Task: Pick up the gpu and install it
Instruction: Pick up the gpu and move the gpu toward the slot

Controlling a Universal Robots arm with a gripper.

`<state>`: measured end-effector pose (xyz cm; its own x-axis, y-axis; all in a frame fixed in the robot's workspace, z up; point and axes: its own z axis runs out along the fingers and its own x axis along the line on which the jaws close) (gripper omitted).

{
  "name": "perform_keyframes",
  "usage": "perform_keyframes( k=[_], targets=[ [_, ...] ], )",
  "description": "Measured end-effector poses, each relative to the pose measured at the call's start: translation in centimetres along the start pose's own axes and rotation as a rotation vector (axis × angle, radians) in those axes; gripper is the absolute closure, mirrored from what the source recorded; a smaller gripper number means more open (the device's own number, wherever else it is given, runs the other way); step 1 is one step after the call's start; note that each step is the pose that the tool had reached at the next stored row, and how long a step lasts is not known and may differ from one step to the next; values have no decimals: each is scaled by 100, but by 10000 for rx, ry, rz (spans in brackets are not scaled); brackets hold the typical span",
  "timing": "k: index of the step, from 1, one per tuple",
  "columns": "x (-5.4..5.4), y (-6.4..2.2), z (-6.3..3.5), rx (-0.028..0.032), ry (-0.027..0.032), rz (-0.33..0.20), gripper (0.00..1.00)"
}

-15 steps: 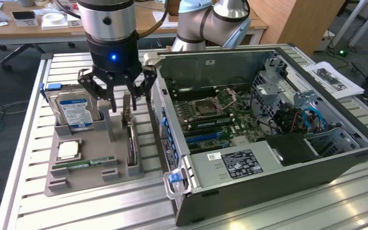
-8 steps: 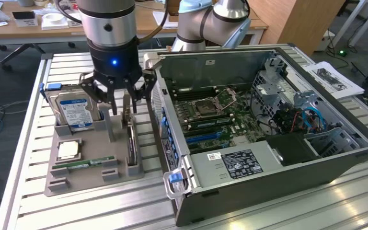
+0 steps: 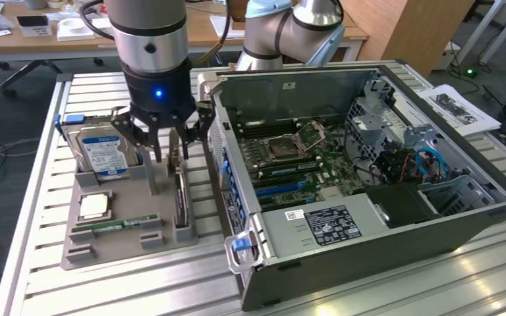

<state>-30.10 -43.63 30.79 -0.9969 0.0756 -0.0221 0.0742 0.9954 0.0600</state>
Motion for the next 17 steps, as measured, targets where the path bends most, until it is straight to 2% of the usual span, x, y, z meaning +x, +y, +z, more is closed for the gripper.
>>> perform_keyframes(
  k=[17],
  targets=[
    [5, -12, 201, -9, 0, 0, 53]
  ],
)
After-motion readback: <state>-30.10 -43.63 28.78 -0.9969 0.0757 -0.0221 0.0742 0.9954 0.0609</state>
